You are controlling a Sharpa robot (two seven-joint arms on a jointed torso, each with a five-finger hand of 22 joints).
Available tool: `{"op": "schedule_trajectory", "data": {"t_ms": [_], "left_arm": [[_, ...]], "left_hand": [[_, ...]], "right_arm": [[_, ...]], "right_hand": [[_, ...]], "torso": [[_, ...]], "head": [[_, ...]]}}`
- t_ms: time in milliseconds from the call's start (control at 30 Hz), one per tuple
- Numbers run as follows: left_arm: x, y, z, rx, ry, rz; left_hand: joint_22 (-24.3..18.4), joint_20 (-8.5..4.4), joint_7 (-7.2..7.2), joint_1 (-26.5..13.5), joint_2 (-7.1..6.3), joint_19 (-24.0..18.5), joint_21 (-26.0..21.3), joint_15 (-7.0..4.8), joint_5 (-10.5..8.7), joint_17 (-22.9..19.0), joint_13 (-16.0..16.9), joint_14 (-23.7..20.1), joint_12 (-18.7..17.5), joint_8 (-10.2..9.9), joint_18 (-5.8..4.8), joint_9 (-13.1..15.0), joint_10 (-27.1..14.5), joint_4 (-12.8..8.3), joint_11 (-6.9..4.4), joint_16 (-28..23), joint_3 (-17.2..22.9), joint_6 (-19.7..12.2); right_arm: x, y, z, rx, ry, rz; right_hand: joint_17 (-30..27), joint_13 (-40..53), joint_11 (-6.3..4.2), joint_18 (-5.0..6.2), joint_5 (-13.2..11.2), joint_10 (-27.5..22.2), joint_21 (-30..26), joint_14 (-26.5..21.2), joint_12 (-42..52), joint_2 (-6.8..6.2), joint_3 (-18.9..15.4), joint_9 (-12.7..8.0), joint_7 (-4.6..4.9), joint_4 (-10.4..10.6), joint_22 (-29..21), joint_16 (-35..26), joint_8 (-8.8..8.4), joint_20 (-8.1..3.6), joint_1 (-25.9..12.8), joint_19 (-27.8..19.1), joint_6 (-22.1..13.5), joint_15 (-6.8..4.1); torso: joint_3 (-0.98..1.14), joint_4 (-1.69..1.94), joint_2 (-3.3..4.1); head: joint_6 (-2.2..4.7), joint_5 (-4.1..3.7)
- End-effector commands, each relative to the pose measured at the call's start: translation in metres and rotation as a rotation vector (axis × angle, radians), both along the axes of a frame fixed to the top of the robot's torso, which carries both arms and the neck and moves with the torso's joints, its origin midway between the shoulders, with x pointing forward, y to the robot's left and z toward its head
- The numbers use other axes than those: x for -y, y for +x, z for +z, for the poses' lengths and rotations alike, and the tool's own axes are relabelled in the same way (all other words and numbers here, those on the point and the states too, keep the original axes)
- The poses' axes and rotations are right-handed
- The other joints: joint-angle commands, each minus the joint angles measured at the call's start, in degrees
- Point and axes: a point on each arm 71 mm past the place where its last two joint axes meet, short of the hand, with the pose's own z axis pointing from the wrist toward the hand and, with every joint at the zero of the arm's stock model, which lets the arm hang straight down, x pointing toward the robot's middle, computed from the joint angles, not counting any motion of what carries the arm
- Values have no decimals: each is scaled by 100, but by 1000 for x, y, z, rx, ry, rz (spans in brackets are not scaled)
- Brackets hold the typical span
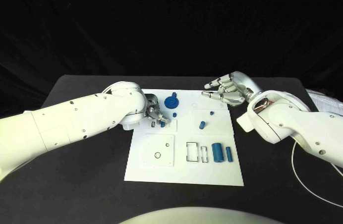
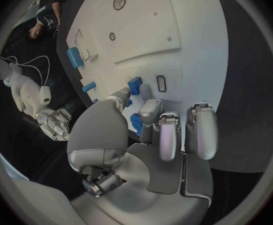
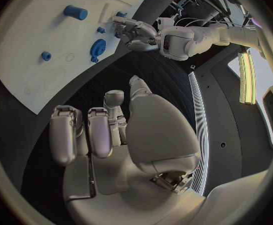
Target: Assemble the parts on the task board
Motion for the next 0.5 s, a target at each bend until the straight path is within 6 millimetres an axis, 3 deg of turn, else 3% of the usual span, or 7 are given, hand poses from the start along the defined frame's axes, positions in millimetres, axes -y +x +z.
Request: {"op": "schedule_trajectory", "data": {"t_ms": [33, 500], "left_arm": [[1, -4, -8, -38, 16, -14], [-4, -6, -1, -21, -30, 10]], "left_hand": [[528, -18, -1, -5, 38, 84, 20, -21, -27, 1508, -8, 603, 15, -50, -66, 8, 42, 25, -9, 17, -114, 45], [528, -26, -10, 89, 145, 81, 5, -29, -57, 1508, -38, 603, -7, -67, -63, 39, 39, 185, -16, 17, -615, 65]], "right_arm": [[0, 0, -1, -6, -2, -5], [2, 1, -1, -1, 0, -18]], "right_hand": [[-8, -9, 3, 78, 26, -52, -19, 287, -27, 7, -14, 7, 3, 30, 34, -42, 18, -3, -69, -15, 26, -20], [-81, -71, 10, 86, 49, -95, -42, 270, -94, 58, -79, 4, 8, 60, -6, -98, 12, 0, -144, -39, 11, -15]], "torso": [[1, 1, 0], [-4, 5, -3]], "head": [[4, 3], [46, 2]]}}
